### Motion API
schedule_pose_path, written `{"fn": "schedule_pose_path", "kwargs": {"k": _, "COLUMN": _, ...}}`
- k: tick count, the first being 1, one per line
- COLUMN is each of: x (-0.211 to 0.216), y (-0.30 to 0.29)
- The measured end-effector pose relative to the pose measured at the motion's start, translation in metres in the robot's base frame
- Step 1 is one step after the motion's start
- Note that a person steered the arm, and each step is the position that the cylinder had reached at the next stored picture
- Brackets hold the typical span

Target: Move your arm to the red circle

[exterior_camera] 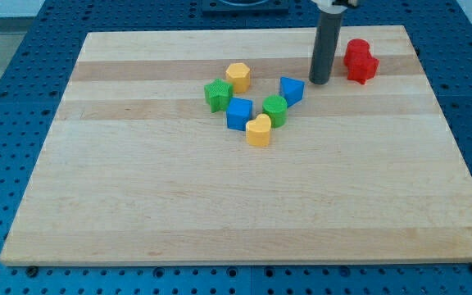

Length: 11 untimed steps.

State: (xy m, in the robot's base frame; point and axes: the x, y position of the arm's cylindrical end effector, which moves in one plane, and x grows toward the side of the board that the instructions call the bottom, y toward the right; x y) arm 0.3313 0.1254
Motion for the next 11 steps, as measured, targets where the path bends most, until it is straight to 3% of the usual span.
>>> {"fn": "schedule_pose_path", "kwargs": {"k": 2, "x": 0.026, "y": 0.035}}
{"fn": "schedule_pose_path", "kwargs": {"k": 4, "x": 0.026, "y": 0.091}}
{"fn": "schedule_pose_path", "kwargs": {"k": 5, "x": 0.008, "y": 0.123}}
{"fn": "schedule_pose_path", "kwargs": {"k": 8, "x": -0.08, "y": 0.131}}
{"fn": "schedule_pose_path", "kwargs": {"k": 11, "x": -0.091, "y": 0.102}}
